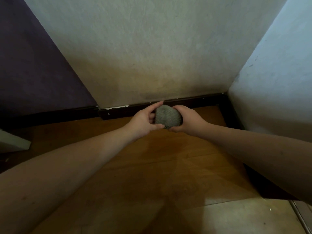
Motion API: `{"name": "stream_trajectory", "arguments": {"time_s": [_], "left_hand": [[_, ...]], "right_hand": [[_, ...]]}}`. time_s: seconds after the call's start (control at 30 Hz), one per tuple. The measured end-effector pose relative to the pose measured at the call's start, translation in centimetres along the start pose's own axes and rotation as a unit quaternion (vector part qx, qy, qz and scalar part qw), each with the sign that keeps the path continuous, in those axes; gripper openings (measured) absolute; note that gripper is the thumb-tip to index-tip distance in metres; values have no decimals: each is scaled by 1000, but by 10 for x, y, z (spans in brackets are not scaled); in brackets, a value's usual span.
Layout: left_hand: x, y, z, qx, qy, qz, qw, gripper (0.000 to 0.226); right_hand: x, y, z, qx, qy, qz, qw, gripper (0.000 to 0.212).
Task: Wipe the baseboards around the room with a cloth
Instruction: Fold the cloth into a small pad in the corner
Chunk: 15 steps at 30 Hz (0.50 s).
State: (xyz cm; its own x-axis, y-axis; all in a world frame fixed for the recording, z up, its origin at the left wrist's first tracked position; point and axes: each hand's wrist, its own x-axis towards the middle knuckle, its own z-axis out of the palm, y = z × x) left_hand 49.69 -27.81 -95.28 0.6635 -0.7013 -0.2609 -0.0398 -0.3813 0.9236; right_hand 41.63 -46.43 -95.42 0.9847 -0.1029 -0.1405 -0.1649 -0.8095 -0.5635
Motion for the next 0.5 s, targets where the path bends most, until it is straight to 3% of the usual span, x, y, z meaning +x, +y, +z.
{"name": "stream_trajectory", "arguments": {"time_s": [0.1,0.23,0.37,0.5], "left_hand": [[2,-4,0,146,5,8,989,90],[5,1,-4,334,42,43,941,83],[5,4,-11,397,21,55,916,67],[0,8,-14,394,-46,71,915,59]], "right_hand": [[-5,0,7,-11,3,-2,1000,67],[-7,-3,9,-19,25,-4,999,56],[-10,-5,4,-20,1,-27,999,50],[-16,-4,-2,-10,-43,-40,998,43]]}}
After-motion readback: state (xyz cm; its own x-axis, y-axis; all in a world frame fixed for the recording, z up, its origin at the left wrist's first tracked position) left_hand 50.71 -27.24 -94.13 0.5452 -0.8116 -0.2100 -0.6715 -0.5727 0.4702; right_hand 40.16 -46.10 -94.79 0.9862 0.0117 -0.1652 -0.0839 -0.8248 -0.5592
